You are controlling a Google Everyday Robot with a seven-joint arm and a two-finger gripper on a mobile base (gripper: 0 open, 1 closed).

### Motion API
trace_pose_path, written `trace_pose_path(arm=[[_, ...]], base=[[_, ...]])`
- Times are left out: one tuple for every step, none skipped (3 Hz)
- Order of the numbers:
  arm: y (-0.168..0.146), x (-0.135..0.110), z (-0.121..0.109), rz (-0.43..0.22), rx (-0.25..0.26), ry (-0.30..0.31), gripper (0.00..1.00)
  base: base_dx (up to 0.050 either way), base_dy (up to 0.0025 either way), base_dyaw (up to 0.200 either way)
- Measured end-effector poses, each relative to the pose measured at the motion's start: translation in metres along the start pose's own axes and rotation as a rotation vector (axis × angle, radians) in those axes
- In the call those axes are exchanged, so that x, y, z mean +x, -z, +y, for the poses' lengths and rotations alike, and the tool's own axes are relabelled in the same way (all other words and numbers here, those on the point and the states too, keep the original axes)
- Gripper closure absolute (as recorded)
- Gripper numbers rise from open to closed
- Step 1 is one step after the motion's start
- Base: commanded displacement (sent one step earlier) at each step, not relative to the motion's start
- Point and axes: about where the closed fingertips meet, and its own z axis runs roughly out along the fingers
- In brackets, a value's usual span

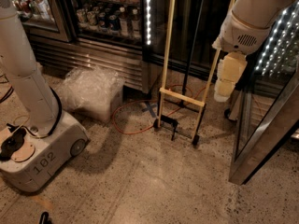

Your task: Close left fridge door

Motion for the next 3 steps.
trace_pose_path(arm=[[-0.009,0.006,-0.008,-0.152,-0.078,0.038,0.0],[-0.019,0.006,-0.011,-0.309,-0.153,0.069,0.0],[-0.021,-0.002,-0.016,-0.34,-0.145,0.068,0.0]], base=[[0.0,0.0,0.0],[0.0,0.0,0.0],[0.0,0.0,0.0]])
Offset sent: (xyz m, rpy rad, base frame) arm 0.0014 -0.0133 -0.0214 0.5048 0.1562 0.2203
